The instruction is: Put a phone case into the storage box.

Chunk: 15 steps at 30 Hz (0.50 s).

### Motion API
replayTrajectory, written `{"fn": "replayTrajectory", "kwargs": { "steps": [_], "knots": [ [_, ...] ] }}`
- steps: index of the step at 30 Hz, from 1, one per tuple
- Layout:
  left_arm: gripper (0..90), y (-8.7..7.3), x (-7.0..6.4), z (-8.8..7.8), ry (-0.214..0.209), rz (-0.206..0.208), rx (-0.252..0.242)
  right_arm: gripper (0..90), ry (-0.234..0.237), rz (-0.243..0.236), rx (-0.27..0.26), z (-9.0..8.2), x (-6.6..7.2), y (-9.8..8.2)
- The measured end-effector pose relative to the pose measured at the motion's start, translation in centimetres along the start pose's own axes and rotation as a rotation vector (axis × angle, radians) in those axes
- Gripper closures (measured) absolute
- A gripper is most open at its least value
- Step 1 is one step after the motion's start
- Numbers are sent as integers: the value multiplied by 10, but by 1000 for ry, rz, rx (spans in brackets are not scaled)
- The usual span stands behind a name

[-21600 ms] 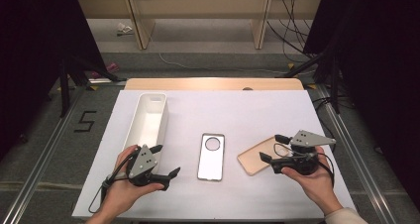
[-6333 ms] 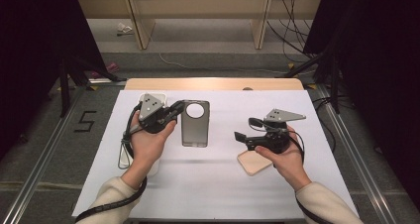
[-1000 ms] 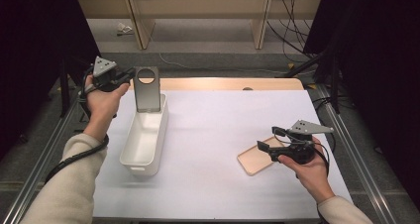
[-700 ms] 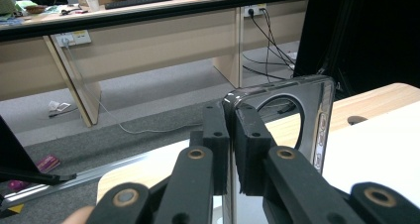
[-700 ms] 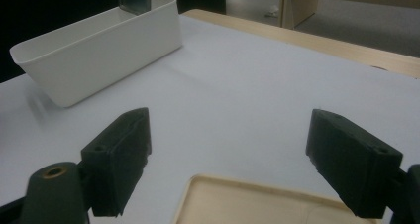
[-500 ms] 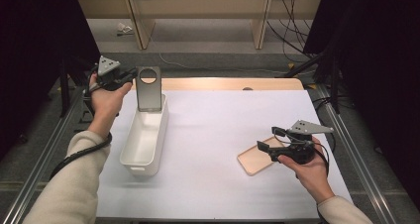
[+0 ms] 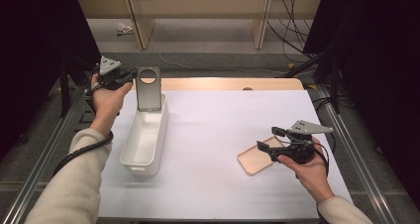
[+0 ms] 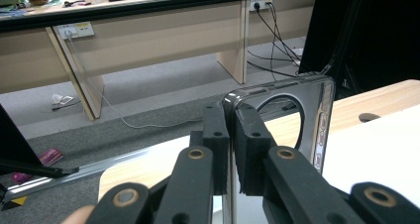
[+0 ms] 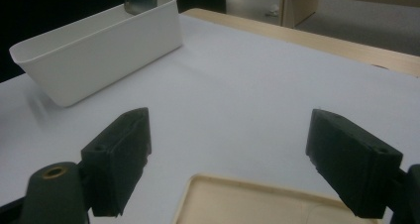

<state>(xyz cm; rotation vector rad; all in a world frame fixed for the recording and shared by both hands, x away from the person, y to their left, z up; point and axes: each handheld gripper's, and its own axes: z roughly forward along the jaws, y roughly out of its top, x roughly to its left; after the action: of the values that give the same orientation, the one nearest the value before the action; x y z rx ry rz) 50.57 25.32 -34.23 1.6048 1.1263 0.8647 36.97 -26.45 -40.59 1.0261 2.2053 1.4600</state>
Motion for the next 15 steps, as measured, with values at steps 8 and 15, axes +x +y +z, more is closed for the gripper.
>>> {"fn": "replayTrajectory", "kwargs": {
  "steps": [8,15],
  "knots": [
    [843,-4,1,6,0,-5,6,186,0,0,0,0,0,0],
    [843,-5,0,12,-3,0,15,186,1,-1,-1,0,0,0]
  ]
}}
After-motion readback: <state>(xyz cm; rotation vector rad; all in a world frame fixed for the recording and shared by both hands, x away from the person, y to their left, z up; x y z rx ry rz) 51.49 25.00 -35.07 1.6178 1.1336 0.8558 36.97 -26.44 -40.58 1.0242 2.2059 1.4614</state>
